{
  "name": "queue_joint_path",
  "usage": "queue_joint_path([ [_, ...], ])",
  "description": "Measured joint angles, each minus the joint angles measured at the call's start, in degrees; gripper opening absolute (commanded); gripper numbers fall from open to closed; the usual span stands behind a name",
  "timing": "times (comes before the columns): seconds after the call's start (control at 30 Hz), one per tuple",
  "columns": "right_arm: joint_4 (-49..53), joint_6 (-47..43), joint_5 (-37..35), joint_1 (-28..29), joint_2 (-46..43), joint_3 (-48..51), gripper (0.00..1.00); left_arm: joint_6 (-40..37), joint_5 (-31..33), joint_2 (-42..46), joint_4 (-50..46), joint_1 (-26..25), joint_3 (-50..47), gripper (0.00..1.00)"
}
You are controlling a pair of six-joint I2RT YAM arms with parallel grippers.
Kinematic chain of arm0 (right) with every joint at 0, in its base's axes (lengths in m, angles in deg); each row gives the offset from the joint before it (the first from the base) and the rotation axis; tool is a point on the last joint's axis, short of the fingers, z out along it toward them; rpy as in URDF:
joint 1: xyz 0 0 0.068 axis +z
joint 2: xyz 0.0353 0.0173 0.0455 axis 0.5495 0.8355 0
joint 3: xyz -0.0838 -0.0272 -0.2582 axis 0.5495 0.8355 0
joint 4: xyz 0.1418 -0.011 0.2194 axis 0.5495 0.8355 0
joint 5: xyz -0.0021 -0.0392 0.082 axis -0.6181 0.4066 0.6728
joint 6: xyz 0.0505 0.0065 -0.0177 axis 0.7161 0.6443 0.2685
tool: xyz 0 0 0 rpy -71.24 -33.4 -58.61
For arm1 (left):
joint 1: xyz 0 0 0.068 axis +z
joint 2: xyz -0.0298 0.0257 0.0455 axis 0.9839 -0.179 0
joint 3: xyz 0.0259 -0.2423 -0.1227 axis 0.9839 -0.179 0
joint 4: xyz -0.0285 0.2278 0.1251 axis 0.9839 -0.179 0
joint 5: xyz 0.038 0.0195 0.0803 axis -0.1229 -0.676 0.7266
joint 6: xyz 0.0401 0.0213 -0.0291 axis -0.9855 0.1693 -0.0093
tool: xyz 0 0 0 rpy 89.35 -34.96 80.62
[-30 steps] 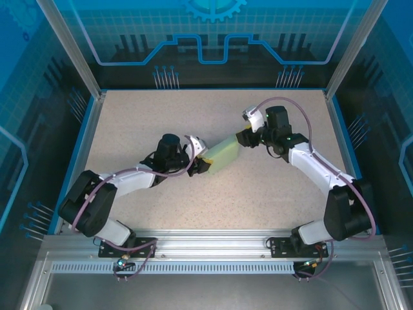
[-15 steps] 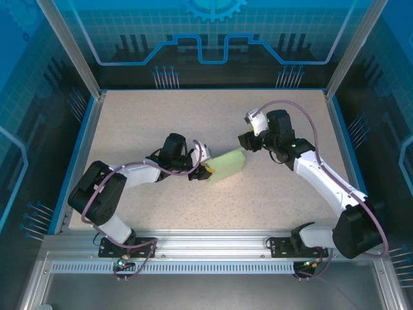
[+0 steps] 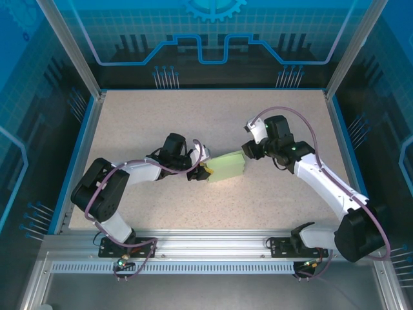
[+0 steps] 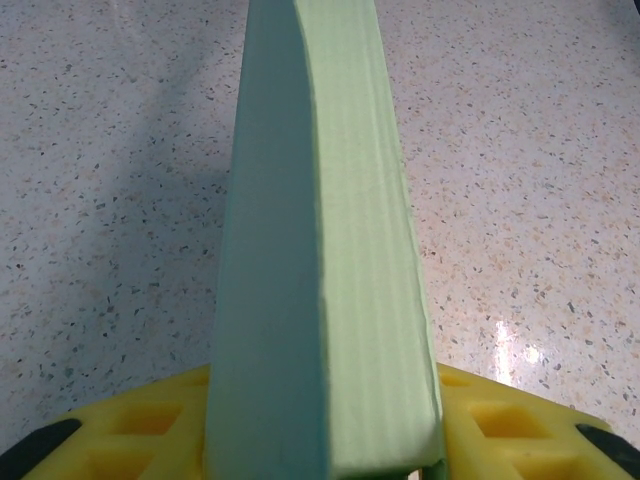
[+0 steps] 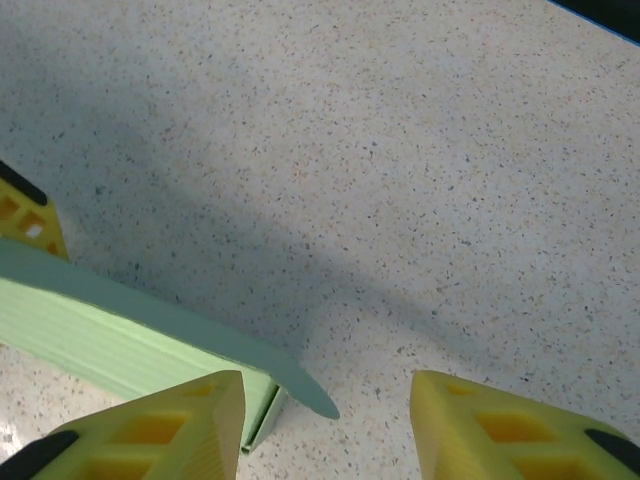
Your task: Fold the paper box
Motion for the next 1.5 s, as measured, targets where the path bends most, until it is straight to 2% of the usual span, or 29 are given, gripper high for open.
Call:
queue_joint_path([
  [0.3, 6.0, -12.2, 0.5, 0.0, 1.3, -0.9, 0.47, -0.7, 0.0, 0.0, 0.0, 0.2, 0.0, 0.43],
  [0.63, 10.3, -22.1, 3.4, -0.7, 10.1, -6.7, 0.40, -0.8, 0.0, -0.3, 0.0, 0.2, 0.3, 0.43],
  [1.03, 12.2, -24.5, 6.5, -1.7, 13.6, -9.2, 0.16, -0.8, 0.0, -0.3, 0.1, 0.2, 0.3, 0.44],
  [1.23, 12.2, -23.9, 6.6, -1.7, 14.1, -9.2, 0.13, -0.7, 0.0, -0.3, 0.1, 0.2, 0.3, 0.44],
  [1.5, 12.2, -22.5, 6.3, -1.7, 14.1, -9.1, 0.15, -0.7, 0.1, -0.3, 0.2, 0.2, 0.3, 0.44],
])
